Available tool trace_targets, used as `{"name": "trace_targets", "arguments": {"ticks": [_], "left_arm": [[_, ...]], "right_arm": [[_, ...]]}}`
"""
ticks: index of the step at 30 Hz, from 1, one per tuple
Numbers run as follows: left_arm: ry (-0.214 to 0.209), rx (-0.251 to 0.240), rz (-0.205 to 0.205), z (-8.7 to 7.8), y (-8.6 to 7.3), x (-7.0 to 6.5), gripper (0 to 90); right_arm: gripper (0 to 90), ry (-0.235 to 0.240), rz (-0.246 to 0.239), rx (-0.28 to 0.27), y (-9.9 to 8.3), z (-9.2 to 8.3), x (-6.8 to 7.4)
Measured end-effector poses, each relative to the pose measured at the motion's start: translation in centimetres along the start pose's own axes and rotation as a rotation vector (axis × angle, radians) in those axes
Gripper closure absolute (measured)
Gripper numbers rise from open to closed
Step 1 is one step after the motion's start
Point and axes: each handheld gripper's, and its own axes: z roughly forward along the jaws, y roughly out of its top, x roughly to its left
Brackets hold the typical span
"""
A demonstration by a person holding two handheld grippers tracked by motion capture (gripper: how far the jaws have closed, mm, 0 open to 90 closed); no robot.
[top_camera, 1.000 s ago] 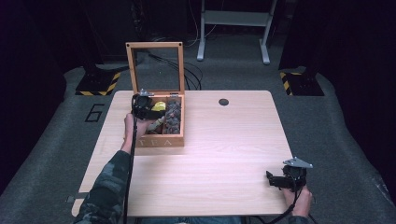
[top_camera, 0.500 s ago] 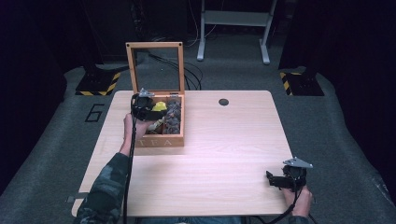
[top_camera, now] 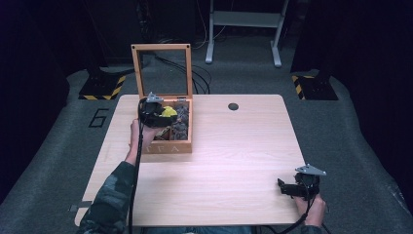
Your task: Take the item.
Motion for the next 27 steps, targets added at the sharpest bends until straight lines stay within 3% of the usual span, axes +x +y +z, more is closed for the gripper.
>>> {"name": "trace_targets", "arguments": {"ticks": [16,27], "left_arm": [[-0.041,-0.026,0.041,0.2,0.8,-2.6,37.8],[-0.077,-0.012,0.063,1.2,1.1,-4.4,37.8]], "right_arm": [[2.0,0.002,0.001,0.003,0.0,0.0,-0.1],[2.3,0.006,0.002,0.003,0.0,0.0,-0.1]]}}
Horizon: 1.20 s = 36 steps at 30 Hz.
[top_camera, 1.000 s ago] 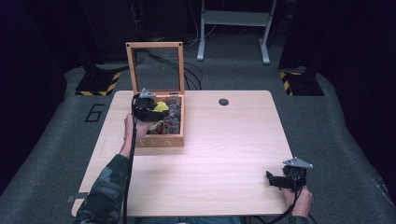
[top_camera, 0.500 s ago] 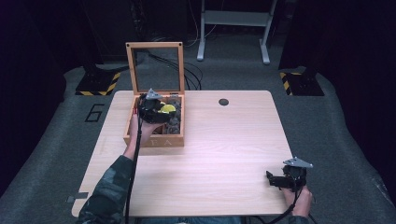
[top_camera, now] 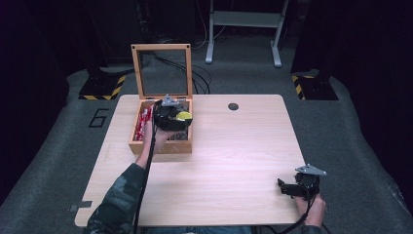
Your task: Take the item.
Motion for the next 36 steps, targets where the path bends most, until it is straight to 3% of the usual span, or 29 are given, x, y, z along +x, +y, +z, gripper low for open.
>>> {"name": "trace_targets", "arguments": {"ticks": [36], "left_arm": [[-0.08,0.019,0.043,3.7,-0.2,-4.2,37.8]], "right_arm": [[2.7,-0.001,0.003,0.0,0.0,0.0,0.1]]}}
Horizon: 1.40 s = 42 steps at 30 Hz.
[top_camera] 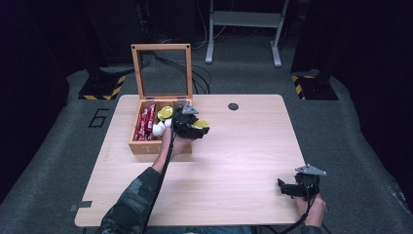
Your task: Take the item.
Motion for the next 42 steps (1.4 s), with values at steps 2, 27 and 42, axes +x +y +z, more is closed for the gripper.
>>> {"name": "trace_targets", "arguments": {"ticks": [2,27,42], "left_arm": [[-0.003,0.003,0.003,0.1,0.0,-0.2,37.8],[-0.062,0.023,0.022,3.2,-1.2,-3.3,37.8],[-0.094,0.06,0.034,5.6,-2.8,-4.8,37.8]], "right_arm": [[2.7,0.0,0.0,0.0,0.0,0.0,0.0],[3.0,0.001,-0.003,-0.001,0.0,0.0,0.0],[3.4,0.002,-0.007,-0.003,0.0,0.0,0.0]]}}
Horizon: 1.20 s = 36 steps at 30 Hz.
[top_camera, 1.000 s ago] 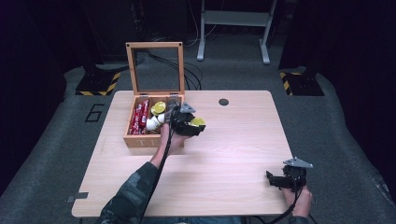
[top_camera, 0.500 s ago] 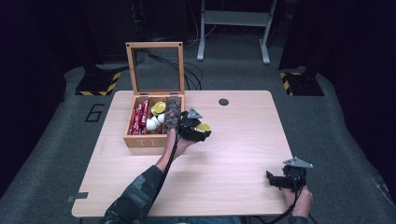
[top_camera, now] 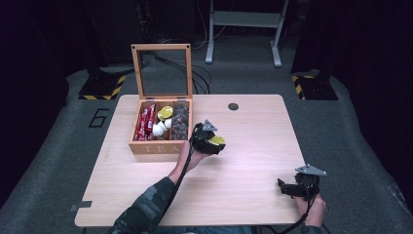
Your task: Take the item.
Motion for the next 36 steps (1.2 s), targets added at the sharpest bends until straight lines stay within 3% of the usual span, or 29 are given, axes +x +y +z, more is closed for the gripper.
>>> {"name": "trace_targets", "arguments": {"ticks": [28,32,36], "left_arm": [[0.005,0.036,-0.043,3.9,-2.8,-0.7,37.8],[0.006,0.017,-0.057,4.1,-2.9,-0.6,37.7],[0.009,0.017,-0.043,4.1,-3.0,-0.7,37.5]], "right_arm": [[3.6,0.002,0.005,0.003,0.0,0.0,0.0],[3.8,0.002,0.0,-0.001,0.0,0.0,0.0],[4.0,0.004,0.0,-0.001,0.0,0.0,0.0]]}}
